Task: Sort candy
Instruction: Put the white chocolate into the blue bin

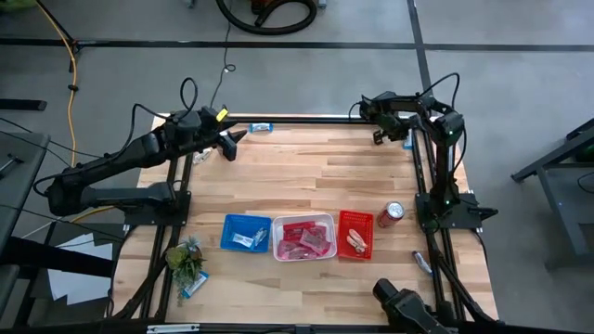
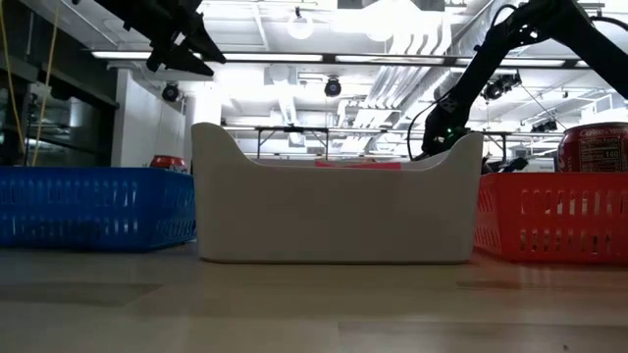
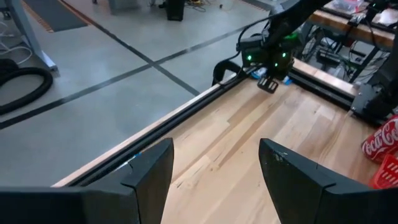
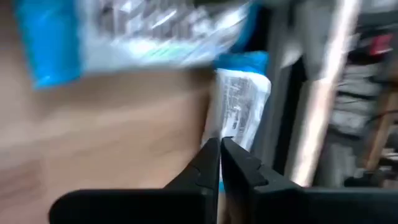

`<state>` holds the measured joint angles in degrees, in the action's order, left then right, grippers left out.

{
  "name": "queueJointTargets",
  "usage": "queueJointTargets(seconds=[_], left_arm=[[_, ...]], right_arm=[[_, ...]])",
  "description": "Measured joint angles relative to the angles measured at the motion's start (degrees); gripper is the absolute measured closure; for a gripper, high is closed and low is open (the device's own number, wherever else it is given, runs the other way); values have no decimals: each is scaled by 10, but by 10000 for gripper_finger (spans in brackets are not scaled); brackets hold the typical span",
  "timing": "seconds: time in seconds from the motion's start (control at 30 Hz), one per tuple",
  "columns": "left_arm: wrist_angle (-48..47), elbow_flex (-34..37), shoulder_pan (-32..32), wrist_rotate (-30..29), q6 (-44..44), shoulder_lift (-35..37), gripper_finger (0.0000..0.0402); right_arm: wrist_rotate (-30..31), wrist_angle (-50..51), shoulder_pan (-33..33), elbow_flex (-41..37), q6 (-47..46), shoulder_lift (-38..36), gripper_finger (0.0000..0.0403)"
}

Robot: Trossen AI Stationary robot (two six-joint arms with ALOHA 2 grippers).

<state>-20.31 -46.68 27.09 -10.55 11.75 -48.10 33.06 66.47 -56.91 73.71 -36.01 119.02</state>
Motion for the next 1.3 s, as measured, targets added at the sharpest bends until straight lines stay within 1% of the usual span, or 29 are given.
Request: queueJointTargets(seconds=[0.1, 0.17, 0.3, 0.43, 0.5, 0.6, 0.67, 0.73, 0.8, 0.9, 0.97, 1.03, 1.13, 1.23, 1.3], left_arm=[[-11, 0, 0, 6, 0, 0, 178], [-18, 0, 0, 19, 0, 0, 178], [-18, 0, 0, 30, 0, 0, 178], [-18, 0, 0, 30, 0, 0, 178], [-18, 0, 0, 30, -2, 0, 178], [-18, 0, 0, 30, -17, 0, 178], [-17, 0, 0, 30, -19, 0, 178], [-17, 0, 0, 32, -19, 0, 178], [-17, 0, 0, 42, -19, 0, 178], [-17, 0, 0, 54, -14, 0, 178], [-17, 0, 0, 57, -8, 0, 178], [-17, 0, 0, 57, 0, 0, 178], [-17, 0, 0, 57, 1, 0, 178], [-17, 0, 0, 57, 1, 0, 178], [-17, 0, 0, 56, 1, 0, 178]], right_arm=[[-54, -22, 7, -14, 17, -1, 401], [-60, -27, 23, -25, 0, -5, 401], [-95, -55, 69, -47, 13, -45, 402], [-155, -82, 125, -56, 32, -94, 403], [-149, -80, 152, -56, 30, -119, 403], [-80, -53, 175, -56, -24, -159, 403], [-56, -44, 164, -56, -34, -179, 403], [-53, -43, 138, -56, -23, -188, 402], [-63, -44, 108, -56, -15, -190, 402], [-100, -48, 64, -56, -9, -186, 399], [-107, -49, 46, -56, 4, -186, 385], [-106, -49, 36, -56, 16, -186, 362], [-115, -67, 28, -66, 40, -186, 312], [-146, -92, 21, -97, 50, -186, 256], [-151, -108, 17, -126, 49, -186, 221]])
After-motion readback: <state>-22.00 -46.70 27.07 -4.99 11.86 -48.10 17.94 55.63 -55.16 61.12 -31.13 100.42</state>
